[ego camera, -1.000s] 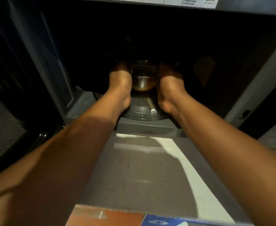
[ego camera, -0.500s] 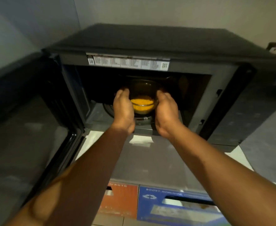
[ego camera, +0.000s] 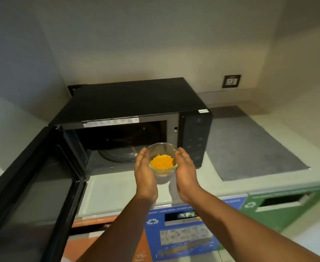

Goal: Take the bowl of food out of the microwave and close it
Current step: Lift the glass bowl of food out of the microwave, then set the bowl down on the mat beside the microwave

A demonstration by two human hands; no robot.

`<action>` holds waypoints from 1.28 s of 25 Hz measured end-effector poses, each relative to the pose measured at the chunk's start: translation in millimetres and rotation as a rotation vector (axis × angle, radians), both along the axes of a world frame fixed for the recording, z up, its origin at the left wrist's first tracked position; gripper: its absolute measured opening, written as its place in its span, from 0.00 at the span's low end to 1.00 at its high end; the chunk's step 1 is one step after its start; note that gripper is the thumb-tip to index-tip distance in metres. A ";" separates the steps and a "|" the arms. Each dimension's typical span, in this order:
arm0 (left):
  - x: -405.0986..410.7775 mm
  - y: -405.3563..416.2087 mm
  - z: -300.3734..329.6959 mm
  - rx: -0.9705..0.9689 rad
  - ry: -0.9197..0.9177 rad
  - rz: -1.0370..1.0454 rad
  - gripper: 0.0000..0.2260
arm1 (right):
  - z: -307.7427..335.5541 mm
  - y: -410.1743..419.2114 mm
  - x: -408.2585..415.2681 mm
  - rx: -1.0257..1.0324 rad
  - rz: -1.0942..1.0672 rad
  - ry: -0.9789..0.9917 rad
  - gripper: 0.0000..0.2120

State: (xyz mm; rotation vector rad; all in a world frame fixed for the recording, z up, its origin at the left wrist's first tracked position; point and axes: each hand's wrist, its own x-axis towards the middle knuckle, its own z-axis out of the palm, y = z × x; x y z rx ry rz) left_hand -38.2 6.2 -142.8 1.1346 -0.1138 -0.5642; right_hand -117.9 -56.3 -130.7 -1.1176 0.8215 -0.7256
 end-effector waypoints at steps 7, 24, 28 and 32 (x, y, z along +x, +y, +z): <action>-100.5 -69.1 -26.4 0.008 -0.008 -0.228 0.09 | -18.6 -45.5 -105.8 0.018 -0.349 0.023 0.21; -165.4 -368.8 -83.9 0.166 -0.073 -0.439 0.19 | -98.5 -346.5 -196.5 -0.034 -0.314 -0.017 0.19; -159.9 -385.5 -102.0 0.175 -0.043 -0.418 0.19 | -116.6 -364.6 -192.5 -0.032 -0.277 0.032 0.19; -159.5 -384.9 -109.6 0.208 -0.103 -0.390 0.19 | -123.9 -364.5 -190.5 -0.027 -0.295 0.059 0.24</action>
